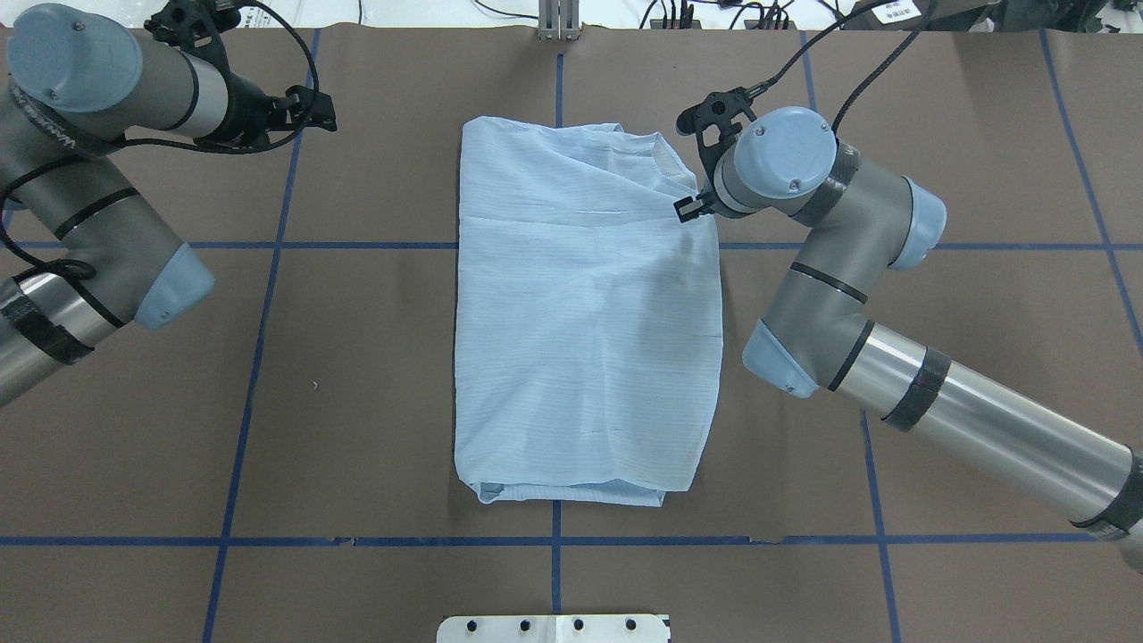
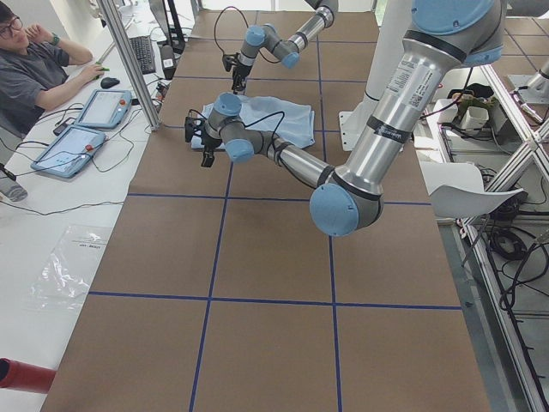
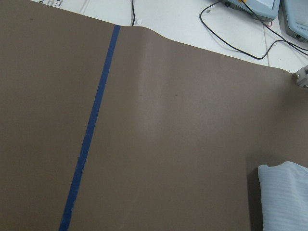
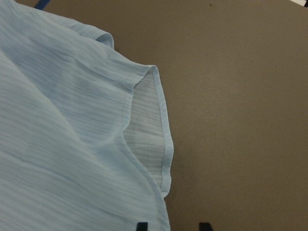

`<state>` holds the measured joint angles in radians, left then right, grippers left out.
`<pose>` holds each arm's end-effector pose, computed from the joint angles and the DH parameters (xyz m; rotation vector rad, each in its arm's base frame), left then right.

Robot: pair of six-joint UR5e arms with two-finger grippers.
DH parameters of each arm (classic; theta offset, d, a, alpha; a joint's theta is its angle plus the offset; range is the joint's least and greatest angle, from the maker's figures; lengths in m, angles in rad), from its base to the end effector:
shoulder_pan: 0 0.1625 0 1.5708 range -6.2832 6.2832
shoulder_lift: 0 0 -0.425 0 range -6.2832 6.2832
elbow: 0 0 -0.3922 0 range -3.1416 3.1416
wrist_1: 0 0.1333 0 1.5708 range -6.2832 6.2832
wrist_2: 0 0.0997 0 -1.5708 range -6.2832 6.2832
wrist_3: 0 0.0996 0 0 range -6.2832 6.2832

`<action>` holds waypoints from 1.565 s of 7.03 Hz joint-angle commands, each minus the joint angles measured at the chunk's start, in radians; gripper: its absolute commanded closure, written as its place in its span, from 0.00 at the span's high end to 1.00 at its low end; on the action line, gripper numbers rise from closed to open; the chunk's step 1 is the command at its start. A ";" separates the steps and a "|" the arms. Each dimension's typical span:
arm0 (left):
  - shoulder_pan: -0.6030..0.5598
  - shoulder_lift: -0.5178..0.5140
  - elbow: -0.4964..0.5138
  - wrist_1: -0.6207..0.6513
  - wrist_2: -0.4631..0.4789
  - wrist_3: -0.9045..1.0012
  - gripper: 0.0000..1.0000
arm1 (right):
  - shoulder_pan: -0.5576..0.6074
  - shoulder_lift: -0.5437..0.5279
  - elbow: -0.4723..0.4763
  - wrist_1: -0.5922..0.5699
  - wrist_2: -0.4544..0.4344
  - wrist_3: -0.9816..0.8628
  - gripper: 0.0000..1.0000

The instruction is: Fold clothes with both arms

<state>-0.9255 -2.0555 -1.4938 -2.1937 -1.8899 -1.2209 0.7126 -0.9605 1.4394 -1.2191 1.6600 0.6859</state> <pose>0.3337 -0.6130 0.3462 0.3767 0.9982 -0.3560 -0.4726 -0.5728 0.3233 0.5370 -0.6403 -0.1992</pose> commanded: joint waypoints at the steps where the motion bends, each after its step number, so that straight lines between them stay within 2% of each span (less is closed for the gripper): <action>1: 0.000 0.000 -0.002 0.002 0.000 0.000 1.00 | 0.001 0.009 0.025 0.000 0.004 0.012 1.00; 2: 0.002 0.000 -0.015 0.003 -0.015 0.000 1.00 | 0.002 0.009 0.050 -0.002 0.023 0.027 1.00; 3: 0.007 0.015 -0.067 0.003 -0.096 -0.020 1.00 | 0.004 0.005 0.070 -0.002 0.096 0.040 1.00; 4: 0.066 0.055 -0.173 0.017 -0.112 -0.190 1.00 | 0.005 -0.012 0.120 -0.003 0.145 0.082 1.00; 6: 0.276 0.087 -0.383 0.220 -0.083 -0.404 1.00 | -0.005 -0.087 0.252 -0.013 0.257 0.199 1.00; 8: 0.499 0.078 -0.390 0.250 0.072 -0.578 0.99 | -0.024 -0.098 0.271 -0.011 0.264 0.265 1.00; 9: 0.580 0.077 -0.370 0.250 0.092 -0.629 0.99 | -0.028 -0.098 0.269 -0.011 0.262 0.279 1.00; 11: 0.588 0.049 -0.288 0.250 0.092 -0.646 0.98 | -0.035 -0.098 0.268 -0.011 0.256 0.284 1.00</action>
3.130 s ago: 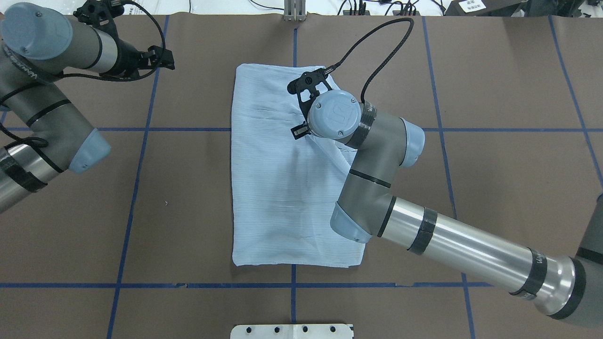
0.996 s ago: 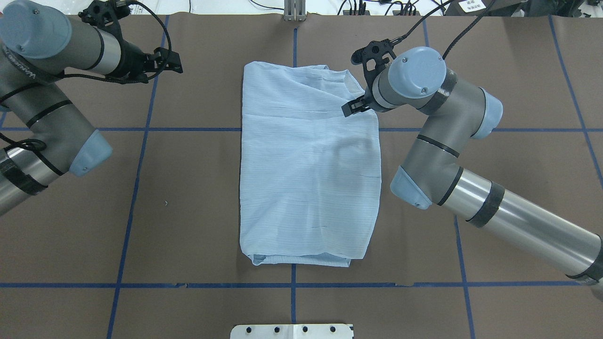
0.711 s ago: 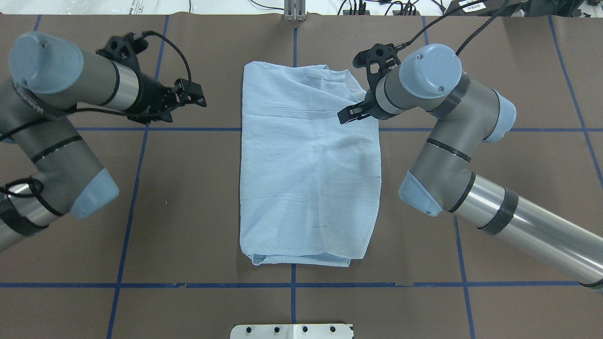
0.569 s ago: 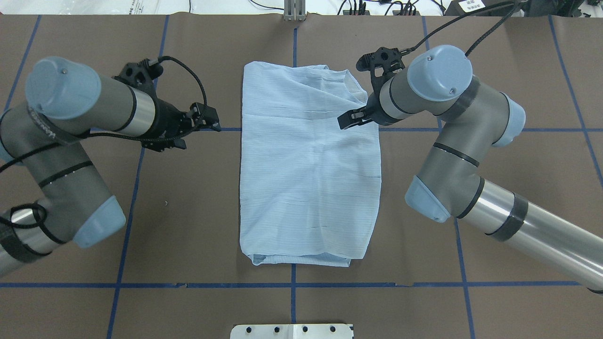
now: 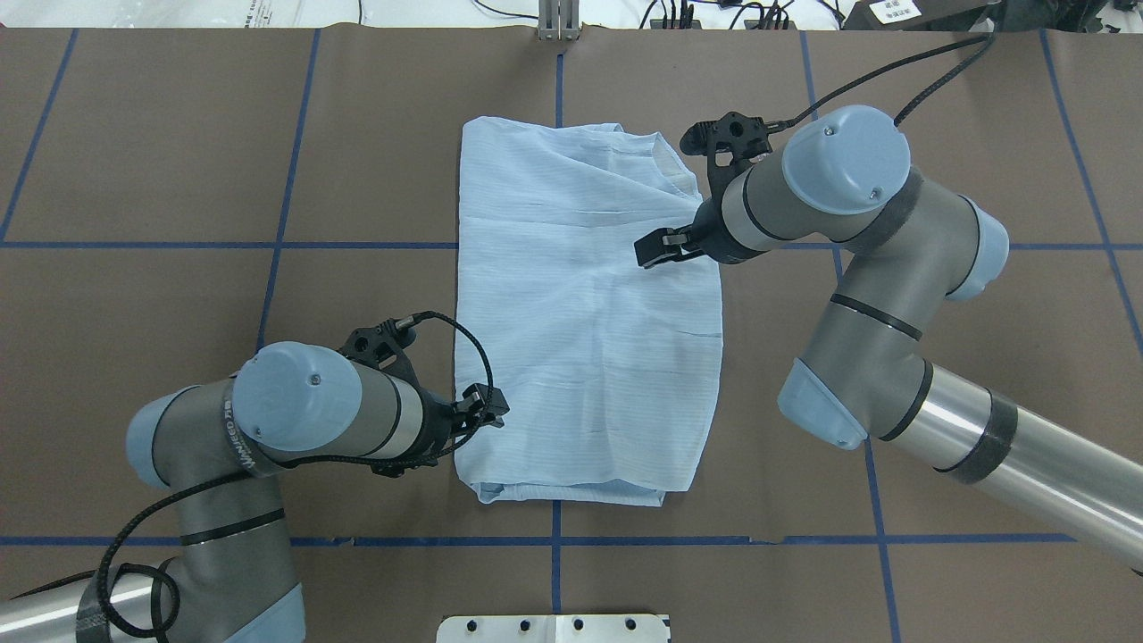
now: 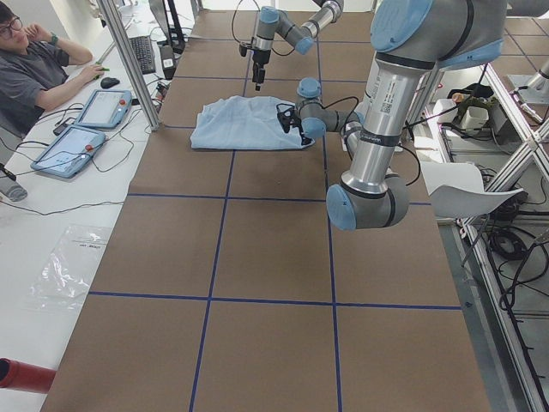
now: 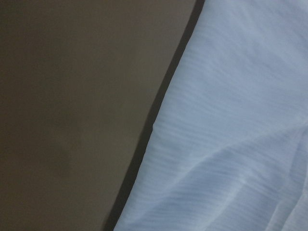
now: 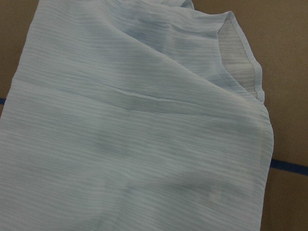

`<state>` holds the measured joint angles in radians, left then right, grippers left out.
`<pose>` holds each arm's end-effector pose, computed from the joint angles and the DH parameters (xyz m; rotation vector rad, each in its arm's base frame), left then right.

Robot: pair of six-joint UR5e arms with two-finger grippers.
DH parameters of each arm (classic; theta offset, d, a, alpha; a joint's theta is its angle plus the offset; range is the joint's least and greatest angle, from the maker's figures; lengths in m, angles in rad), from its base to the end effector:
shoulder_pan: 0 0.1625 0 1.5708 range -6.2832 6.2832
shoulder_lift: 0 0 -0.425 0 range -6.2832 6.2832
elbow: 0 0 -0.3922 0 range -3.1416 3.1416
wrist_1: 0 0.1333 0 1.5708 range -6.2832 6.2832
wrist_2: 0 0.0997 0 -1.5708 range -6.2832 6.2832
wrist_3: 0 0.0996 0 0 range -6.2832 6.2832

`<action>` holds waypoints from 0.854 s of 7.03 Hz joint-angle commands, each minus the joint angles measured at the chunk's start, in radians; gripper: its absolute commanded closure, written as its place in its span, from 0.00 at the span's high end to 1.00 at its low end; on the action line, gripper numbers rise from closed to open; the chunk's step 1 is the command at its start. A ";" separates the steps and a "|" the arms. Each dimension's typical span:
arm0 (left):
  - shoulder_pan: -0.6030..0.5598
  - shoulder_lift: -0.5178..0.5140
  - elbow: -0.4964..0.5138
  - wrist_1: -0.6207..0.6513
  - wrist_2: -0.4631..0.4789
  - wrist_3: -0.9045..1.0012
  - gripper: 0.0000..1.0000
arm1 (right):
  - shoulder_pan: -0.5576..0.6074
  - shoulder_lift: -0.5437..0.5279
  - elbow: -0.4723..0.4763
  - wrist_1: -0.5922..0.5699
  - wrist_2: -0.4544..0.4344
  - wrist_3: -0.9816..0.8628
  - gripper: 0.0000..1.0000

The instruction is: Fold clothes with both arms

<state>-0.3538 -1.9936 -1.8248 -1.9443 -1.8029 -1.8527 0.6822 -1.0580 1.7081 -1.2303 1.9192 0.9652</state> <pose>0.5375 -0.3162 0.2661 -0.1742 1.0617 -0.4521 -0.4448 -0.4892 0.2634 0.3328 -0.9748 -0.1028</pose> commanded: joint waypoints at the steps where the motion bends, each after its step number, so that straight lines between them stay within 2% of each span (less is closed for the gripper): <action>1: 0.027 -0.013 0.053 0.002 0.002 -0.014 0.94 | -0.004 0.000 -0.002 0.000 -0.003 0.004 1.00; 2: 0.027 -0.019 0.050 0.005 -0.004 -0.016 0.82 | -0.004 0.000 -0.002 0.000 -0.003 0.004 1.00; 3: 0.027 -0.028 0.044 0.027 -0.006 -0.014 0.64 | -0.006 -0.002 -0.001 0.000 -0.003 0.004 1.00; 4: 0.027 -0.028 0.036 0.050 -0.010 -0.013 0.55 | -0.004 -0.002 -0.001 0.000 -0.003 0.004 1.00; 6: 0.027 -0.031 0.032 0.051 -0.024 -0.011 0.55 | -0.006 -0.002 -0.002 0.000 -0.005 0.004 1.00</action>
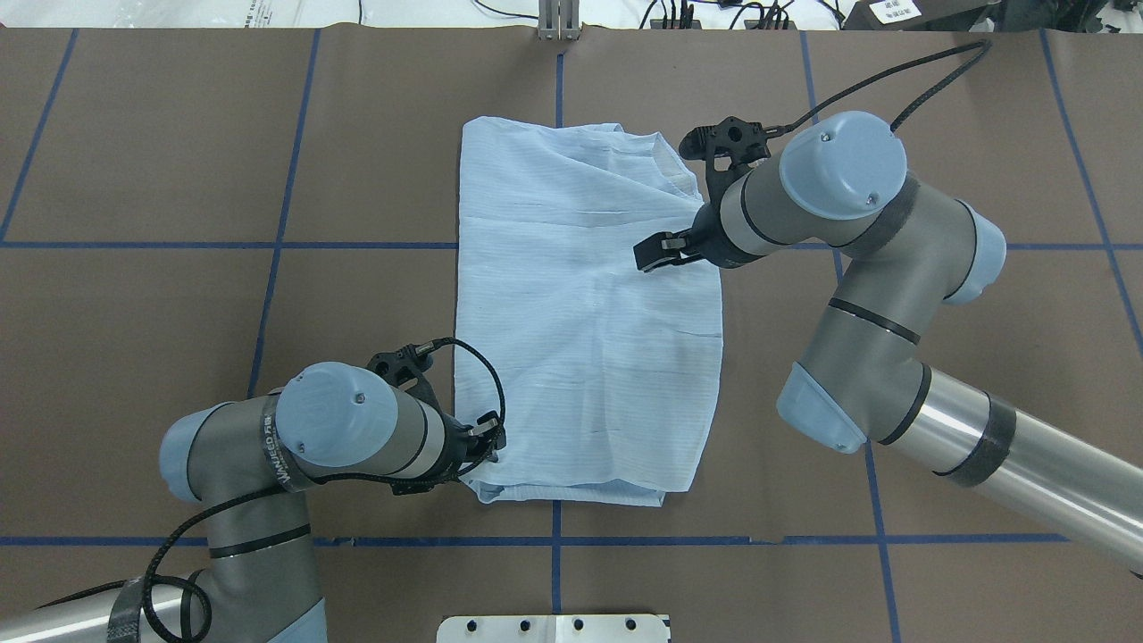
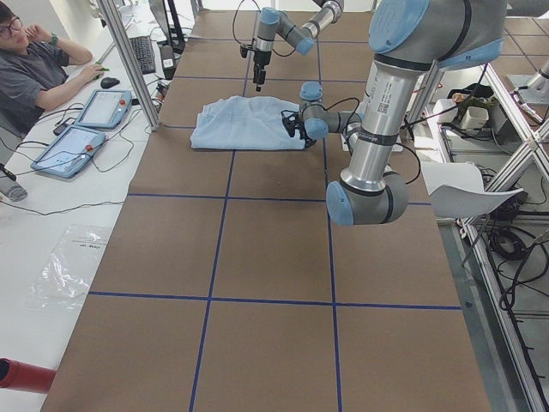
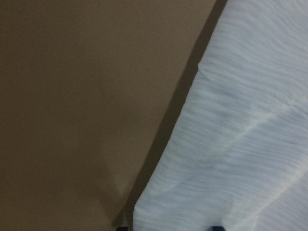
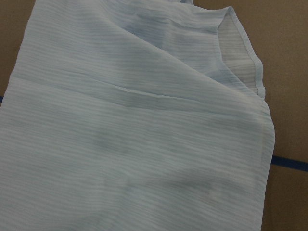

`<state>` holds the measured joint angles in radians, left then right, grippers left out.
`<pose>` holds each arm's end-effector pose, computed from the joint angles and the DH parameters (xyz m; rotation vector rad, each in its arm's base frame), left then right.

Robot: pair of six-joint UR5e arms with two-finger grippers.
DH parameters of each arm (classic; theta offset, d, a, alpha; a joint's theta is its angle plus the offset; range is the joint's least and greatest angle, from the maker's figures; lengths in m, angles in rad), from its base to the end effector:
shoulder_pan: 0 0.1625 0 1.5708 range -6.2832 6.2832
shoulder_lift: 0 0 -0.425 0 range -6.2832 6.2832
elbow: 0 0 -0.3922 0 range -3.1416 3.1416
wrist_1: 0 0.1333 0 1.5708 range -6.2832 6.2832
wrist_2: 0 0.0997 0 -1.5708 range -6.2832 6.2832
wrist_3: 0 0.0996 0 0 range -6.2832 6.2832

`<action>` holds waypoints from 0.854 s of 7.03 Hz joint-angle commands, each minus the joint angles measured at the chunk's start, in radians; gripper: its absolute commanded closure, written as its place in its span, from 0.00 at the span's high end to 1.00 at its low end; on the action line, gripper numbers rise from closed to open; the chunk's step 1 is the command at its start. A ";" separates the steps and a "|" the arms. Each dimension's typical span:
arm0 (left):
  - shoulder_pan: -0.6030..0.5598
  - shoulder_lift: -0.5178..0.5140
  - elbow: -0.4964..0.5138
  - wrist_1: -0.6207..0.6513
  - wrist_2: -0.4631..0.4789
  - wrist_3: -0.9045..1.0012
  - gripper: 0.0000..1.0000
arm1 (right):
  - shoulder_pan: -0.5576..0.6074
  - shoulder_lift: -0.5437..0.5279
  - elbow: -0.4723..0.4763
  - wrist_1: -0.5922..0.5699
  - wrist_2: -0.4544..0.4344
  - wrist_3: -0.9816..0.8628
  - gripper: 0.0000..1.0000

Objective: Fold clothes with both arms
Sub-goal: 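Lower the right gripper toward the shirt's near edge while the left gripper holds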

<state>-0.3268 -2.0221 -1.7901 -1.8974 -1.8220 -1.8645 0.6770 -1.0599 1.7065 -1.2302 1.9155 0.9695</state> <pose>0.5597 -0.3043 0.2698 -0.2153 1.0038 -0.4405 -0.4473 -0.4874 0.2654 0.3288 -0.9719 -0.1012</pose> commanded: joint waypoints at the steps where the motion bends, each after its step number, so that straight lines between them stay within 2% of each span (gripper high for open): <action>1: 0.000 -0.004 -0.008 0.006 -0.013 0.001 0.55 | 0.000 -0.002 -0.001 0.000 -0.001 0.000 1.00; 2: 0.000 -0.004 -0.009 0.006 -0.017 0.001 0.31 | -0.002 -0.002 -0.001 0.000 -0.001 0.000 1.00; 3: -0.001 -0.001 -0.038 0.033 -0.017 0.001 0.00 | -0.007 -0.002 0.001 0.000 -0.001 0.000 1.00; 4: -0.006 0.002 -0.084 0.082 -0.019 0.013 0.00 | -0.017 -0.002 0.002 0.000 -0.003 0.012 1.00; 6: -0.021 0.026 -0.135 0.098 -0.028 0.019 0.00 | -0.086 0.001 0.013 0.003 -0.021 0.169 1.00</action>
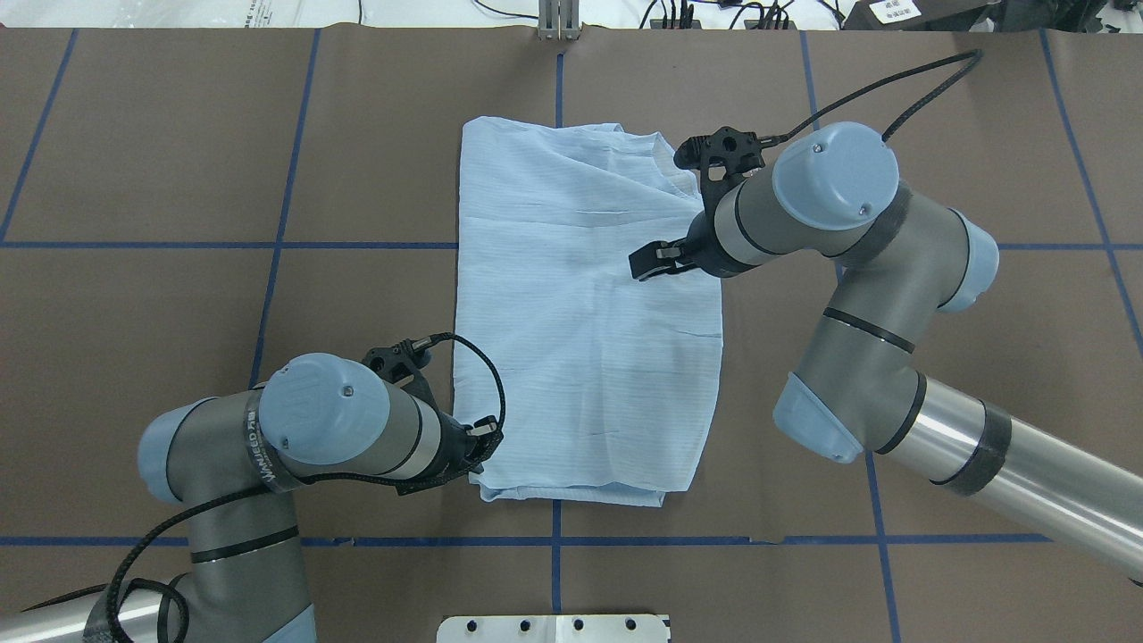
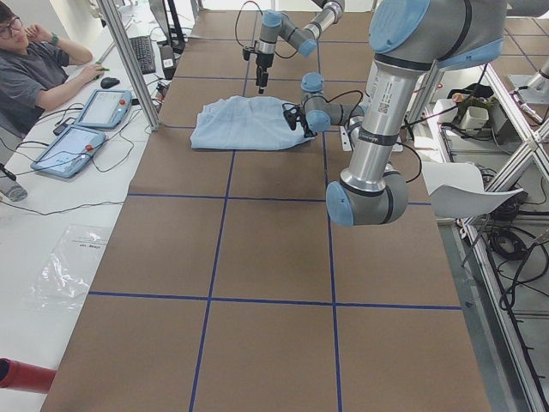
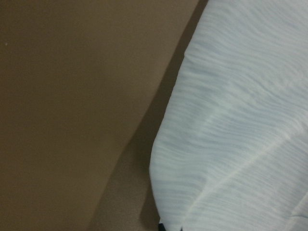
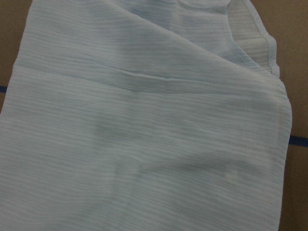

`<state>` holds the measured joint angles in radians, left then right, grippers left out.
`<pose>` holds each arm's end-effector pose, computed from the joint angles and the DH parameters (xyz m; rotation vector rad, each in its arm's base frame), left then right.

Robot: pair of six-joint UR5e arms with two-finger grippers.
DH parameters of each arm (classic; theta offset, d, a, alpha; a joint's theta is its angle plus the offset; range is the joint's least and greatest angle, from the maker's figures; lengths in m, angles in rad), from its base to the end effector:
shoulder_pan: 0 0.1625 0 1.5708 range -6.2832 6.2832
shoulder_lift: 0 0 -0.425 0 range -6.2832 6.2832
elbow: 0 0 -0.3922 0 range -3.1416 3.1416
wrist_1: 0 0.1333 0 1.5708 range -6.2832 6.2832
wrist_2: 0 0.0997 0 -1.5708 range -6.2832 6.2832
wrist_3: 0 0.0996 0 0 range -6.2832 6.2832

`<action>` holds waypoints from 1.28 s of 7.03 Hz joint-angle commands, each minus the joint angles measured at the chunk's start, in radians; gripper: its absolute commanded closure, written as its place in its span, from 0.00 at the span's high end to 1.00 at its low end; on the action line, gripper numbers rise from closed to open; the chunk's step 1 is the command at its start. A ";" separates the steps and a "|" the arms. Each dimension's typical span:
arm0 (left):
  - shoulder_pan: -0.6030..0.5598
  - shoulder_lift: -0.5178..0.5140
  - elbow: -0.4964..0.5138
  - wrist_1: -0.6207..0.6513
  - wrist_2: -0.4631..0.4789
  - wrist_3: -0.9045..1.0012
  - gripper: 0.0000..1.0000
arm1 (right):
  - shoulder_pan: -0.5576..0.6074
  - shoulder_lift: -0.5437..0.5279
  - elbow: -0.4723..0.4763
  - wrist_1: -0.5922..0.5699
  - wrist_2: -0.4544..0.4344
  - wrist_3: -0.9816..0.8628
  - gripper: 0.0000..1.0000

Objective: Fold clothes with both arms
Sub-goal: 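Lower the right gripper toward the shirt's near edge while the left gripper holds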

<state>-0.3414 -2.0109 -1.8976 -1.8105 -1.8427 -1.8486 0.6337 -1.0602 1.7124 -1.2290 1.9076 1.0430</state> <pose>0.5277 -0.3006 0.2419 -0.2182 1.0153 -0.4264 -0.4664 -0.4673 0.2629 0.2818 -0.9911 -0.0710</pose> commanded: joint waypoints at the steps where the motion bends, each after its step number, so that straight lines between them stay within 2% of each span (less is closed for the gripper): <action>1: -0.005 0.014 -0.026 0.011 -0.007 0.003 0.00 | -0.130 0.000 0.028 0.002 -0.104 0.200 1.00; 2: -0.007 0.017 -0.026 0.011 -0.006 0.003 0.00 | -0.214 -0.012 0.050 -0.004 -0.184 0.335 1.00; 3: -0.008 0.017 -0.021 0.011 -0.004 0.003 0.00 | -0.267 -0.018 0.062 -0.012 -0.218 0.451 1.00; 5: -0.008 0.020 -0.014 0.007 0.000 0.003 0.00 | -0.325 -0.015 0.137 -0.241 -0.228 0.605 1.00; 9: -0.007 0.020 -0.011 0.004 0.005 0.003 0.00 | -0.377 -0.017 0.138 -0.343 -0.223 0.857 1.00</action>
<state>-0.3484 -1.9912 -1.9088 -1.8063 -1.8396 -1.8454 0.2772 -1.0820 1.8509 -1.5308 1.6845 1.8400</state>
